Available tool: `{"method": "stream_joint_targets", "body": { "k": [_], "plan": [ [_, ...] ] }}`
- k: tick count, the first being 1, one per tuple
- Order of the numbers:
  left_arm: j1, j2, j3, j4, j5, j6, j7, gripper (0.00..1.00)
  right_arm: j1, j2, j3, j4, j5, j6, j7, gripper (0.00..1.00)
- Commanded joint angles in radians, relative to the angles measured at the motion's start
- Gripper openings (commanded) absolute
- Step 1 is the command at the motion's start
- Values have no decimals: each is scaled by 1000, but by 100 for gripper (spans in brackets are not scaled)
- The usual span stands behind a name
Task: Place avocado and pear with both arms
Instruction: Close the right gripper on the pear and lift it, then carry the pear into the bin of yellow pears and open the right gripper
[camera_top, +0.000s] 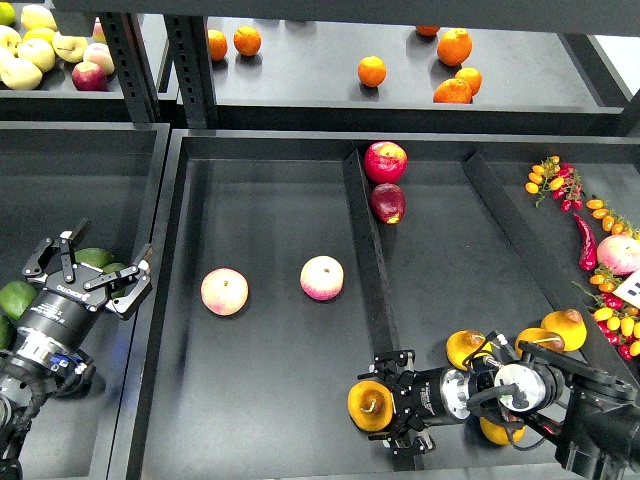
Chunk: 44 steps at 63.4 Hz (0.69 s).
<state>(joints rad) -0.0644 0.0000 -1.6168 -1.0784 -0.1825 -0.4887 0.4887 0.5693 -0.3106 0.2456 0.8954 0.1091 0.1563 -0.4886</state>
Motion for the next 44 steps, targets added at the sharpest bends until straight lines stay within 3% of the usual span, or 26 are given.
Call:
{"method": "stream_joint_targets", "body": {
  "k": [1,22,44],
  "plan": [
    [0,0,0,0,0,0,0,99,0,1,6,0,0,-17,0,80],
    [0,0,0,2,-2,0,0,99,0,4,12,0,7,-34,0,54],
    [0,0,0,0,-2,0,0,99,0,1,41,8,15,-18,0,42]
  ]
}}
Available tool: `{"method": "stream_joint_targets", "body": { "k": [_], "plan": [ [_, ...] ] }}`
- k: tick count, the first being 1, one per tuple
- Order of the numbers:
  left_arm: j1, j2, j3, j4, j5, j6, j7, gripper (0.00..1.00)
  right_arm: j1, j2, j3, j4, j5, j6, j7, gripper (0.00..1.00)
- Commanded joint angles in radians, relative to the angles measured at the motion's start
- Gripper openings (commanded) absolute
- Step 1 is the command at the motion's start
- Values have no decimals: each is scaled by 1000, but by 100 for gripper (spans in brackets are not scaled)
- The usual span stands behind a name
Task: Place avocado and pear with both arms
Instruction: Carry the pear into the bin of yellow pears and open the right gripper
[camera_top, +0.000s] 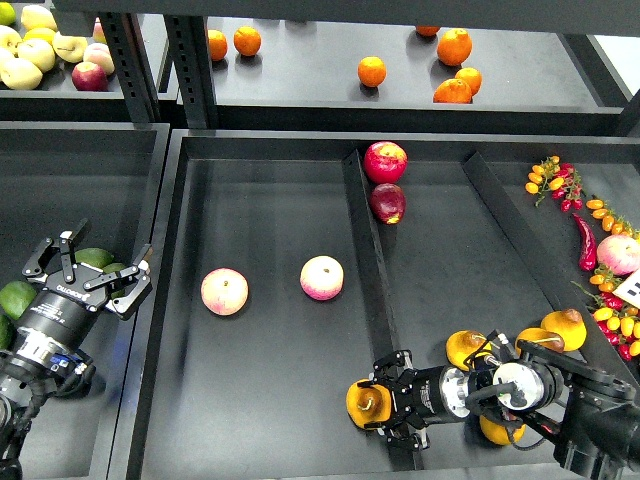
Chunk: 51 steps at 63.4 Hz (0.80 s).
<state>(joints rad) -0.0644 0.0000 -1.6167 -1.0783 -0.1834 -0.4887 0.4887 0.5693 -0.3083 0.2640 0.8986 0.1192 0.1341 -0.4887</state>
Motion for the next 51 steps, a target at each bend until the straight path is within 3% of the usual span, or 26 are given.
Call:
{"method": "stream_joint_targets", "body": {
  "k": [1,24,51],
  "plan": [
    [0,0,0,0,1,0,0,99,0,0,27,5,5,4,0,42],
    [0,0,6,0,2,0,0,99,-6,-22,136,69,14,1,0,41],
    [2,0,12,3,9,0,0,99,-48,-258,224,175,31,15,0,43]
  ]
}}
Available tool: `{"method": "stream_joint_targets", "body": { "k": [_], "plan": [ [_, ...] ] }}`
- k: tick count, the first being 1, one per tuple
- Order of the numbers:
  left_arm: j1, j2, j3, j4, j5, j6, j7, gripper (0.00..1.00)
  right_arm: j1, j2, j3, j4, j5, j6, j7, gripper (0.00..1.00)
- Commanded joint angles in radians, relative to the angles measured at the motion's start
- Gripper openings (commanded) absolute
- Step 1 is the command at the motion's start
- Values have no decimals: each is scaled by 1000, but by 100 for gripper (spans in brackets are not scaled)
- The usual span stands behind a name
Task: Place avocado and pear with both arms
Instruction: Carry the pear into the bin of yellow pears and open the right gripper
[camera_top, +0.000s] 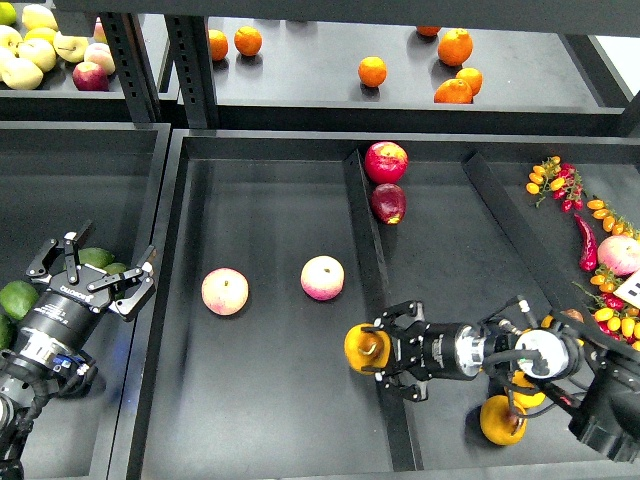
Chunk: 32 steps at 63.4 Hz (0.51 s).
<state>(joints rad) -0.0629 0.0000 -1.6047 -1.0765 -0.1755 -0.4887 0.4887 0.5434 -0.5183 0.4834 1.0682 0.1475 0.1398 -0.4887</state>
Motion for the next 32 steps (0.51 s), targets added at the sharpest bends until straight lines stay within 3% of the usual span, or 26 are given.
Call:
{"method": "stream_joint_targets", "body": {
  "k": [1,32],
  "plan": [
    [0,0,0,1,1,0,0,99,-28,-54,4,6,3,15,0,43],
    [9,0,0,0,1,0,0,99,-151,-78,1,-8,-45,53,0,43]
  ]
}}
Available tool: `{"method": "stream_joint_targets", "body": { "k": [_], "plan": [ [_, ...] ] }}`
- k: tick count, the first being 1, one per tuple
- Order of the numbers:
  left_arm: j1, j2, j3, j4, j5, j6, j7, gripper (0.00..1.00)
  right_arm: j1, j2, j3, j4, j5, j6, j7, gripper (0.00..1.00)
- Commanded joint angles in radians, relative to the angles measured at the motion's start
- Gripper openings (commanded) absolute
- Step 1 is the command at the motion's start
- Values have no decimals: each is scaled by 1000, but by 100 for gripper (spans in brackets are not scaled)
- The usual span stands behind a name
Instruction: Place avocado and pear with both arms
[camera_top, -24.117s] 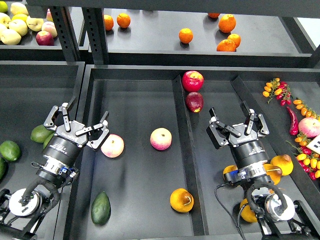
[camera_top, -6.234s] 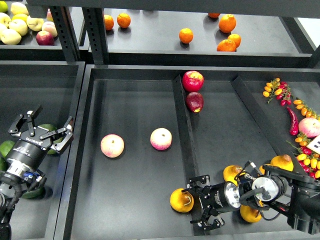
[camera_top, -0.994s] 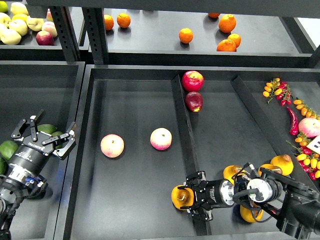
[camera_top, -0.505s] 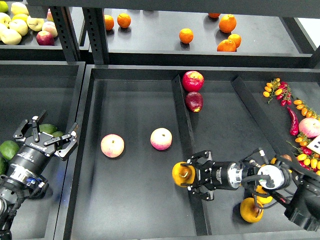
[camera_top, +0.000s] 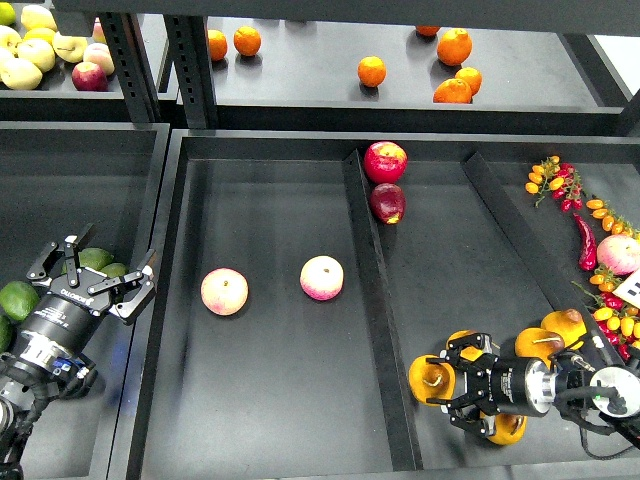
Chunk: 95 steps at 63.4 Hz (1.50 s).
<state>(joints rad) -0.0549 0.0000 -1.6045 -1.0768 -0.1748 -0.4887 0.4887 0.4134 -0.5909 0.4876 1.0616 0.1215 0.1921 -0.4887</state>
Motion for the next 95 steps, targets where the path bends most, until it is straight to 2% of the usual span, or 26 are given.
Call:
{"method": "stream_joint_targets", "body": {
  "k": [1,14,29,36,44,54,59,76,83,91,92,95],
  "plan": [
    [1,0,0,0,0,0,0,99,-22,-6,-3,-2,-20,1,0,43],
    [1,0,1,0,0,0,0,99,-41,-21,-4,-37,-33,4,0,46],
    [0,0,1,-2,1,0,0,99,-47,-21,-6,-117,-63,81,0,49],
    [0,0,1,-2,1,0,0,99,-47,-20,-4,-132,-63,79,0,57],
    [1,0,3,0,1,0,0,99,-45,-13,-1,-130,-63,70,0,79],
    [0,0,3,0,1,0,0,99,-44,-9,3,-126,-59,69,0,82],
    [0,0,3,0,1,0,0,99,-41,-6,31,-121,-56,66,0,86],
    [0,0,6,0,1,0,0,99,-33,2,141,-20,44,46,0,87],
    [1,0,6,0,1,0,0,99,-33,8,221,54,92,-11,0,87],
    [1,0,5,-2,1,0,0,99,-34,80,358,92,130,-79,0,87],
    [1,0,6,-2,1,0,0,99,-39,123,428,95,135,-100,0,87],
    [4,0,8,-3,1,0,0,99,-41,157,476,97,141,-109,0,87]
  ]
}}
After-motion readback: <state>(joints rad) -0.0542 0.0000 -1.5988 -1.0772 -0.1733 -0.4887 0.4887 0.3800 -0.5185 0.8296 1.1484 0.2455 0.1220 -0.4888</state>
